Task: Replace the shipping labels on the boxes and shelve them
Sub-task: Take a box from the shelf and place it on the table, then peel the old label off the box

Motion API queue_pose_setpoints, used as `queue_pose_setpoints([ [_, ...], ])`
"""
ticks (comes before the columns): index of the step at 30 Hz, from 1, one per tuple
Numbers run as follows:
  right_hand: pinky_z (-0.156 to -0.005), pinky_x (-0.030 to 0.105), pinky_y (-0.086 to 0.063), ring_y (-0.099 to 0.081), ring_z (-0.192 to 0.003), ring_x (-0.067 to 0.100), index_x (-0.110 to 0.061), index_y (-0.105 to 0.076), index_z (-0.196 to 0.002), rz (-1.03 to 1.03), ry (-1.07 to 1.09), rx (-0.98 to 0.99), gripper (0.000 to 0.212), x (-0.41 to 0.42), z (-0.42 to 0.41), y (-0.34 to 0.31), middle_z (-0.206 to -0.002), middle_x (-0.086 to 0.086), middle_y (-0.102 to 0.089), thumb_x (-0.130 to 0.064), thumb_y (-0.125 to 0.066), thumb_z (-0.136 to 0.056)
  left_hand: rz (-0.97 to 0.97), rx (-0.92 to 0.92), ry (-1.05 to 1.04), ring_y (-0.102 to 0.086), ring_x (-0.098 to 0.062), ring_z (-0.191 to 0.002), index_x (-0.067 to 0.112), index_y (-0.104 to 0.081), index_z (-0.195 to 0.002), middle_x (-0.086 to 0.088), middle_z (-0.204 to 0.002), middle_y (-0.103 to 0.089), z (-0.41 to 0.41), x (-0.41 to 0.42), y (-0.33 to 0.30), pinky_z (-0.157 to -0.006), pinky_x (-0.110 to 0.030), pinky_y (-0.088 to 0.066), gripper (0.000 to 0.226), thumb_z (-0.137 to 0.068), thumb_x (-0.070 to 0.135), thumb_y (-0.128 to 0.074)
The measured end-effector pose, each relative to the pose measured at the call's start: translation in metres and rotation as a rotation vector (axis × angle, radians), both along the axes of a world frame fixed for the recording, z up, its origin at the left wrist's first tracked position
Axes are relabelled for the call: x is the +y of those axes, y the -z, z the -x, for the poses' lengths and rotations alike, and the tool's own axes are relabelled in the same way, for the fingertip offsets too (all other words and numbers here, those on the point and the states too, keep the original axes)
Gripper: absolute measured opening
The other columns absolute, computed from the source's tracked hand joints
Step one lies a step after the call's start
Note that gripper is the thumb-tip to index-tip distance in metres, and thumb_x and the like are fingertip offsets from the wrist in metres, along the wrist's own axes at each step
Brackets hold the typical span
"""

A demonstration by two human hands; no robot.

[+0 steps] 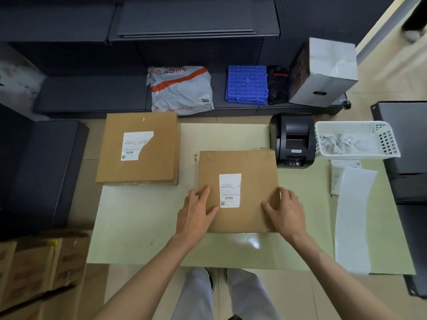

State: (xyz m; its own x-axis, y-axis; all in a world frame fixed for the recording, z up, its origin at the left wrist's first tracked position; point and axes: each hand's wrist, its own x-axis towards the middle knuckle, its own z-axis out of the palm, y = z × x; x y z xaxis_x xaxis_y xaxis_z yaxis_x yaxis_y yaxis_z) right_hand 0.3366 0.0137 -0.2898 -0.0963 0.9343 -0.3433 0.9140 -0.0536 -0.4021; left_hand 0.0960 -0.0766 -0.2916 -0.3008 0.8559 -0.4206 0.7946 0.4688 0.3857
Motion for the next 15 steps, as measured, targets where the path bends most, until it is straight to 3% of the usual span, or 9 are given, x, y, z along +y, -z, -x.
queue_pose_setpoints([
  [3,-0.094,0.042,-0.038,-0.052,-0.108,0.033,-0.009,-0.059,-0.117,-0.177,-0.135,-0.063,0.047,0.016,0.018,-0.006,-0.122,0.012,-0.056,-0.042,-0.067,-0.085,0.018,-0.103,0.007,-0.045,-0.027,-0.133,0.040,-0.007,-0.159,-0.005,-0.158,-0.022,0.013,0.009,0.000,-0.096,-0.041,-0.048,0.078,-0.098,0.053,-0.053],
  [5,-0.089,0.040,-0.041,-0.053,-0.105,0.034,-0.010,-0.062,-0.112,-0.168,-0.260,-0.009,0.038,0.029,0.036,-0.008,-0.116,0.012,-0.058,-0.038,-0.067,-0.087,0.055,-0.136,0.055,-0.042,-0.026,-0.138,0.044,0.003,-0.158,-0.004,-0.161,-0.020,0.021,0.016,0.000,-0.099,-0.043,-0.047,0.083,-0.098,0.054,-0.053],
  [8,-0.094,0.039,-0.041,-0.051,-0.114,0.034,-0.014,-0.059,-0.120,-0.081,-0.508,0.046,0.034,0.046,0.066,-0.009,-0.123,0.011,-0.056,-0.031,-0.063,-0.091,0.100,-0.084,0.146,-0.037,-0.024,-0.139,0.042,0.011,-0.157,-0.003,-0.157,-0.028,0.031,0.026,-0.001,-0.099,-0.045,-0.046,0.094,-0.094,0.058,-0.056],
  [11,-0.102,0.037,-0.033,-0.043,-0.126,0.031,-0.016,-0.053,-0.132,-0.042,-0.621,0.063,0.039,0.059,0.096,-0.011,-0.135,0.011,-0.048,-0.024,-0.058,-0.094,0.120,-0.024,0.215,-0.037,-0.024,-0.138,0.040,0.012,-0.158,-0.002,-0.154,-0.032,0.038,0.033,0.001,-0.100,-0.045,-0.044,0.099,-0.090,0.065,-0.056],
  [15,-0.098,0.037,-0.036,-0.044,-0.120,0.030,-0.018,-0.054,-0.127,-0.023,-0.714,0.002,0.033,0.068,0.117,-0.009,-0.133,0.012,-0.047,-0.021,-0.055,-0.094,0.124,-0.027,0.225,-0.036,-0.024,-0.138,0.043,0.012,-0.157,0.000,-0.157,-0.030,0.040,0.032,0.003,-0.102,-0.046,-0.041,0.098,-0.090,0.067,-0.055],
])
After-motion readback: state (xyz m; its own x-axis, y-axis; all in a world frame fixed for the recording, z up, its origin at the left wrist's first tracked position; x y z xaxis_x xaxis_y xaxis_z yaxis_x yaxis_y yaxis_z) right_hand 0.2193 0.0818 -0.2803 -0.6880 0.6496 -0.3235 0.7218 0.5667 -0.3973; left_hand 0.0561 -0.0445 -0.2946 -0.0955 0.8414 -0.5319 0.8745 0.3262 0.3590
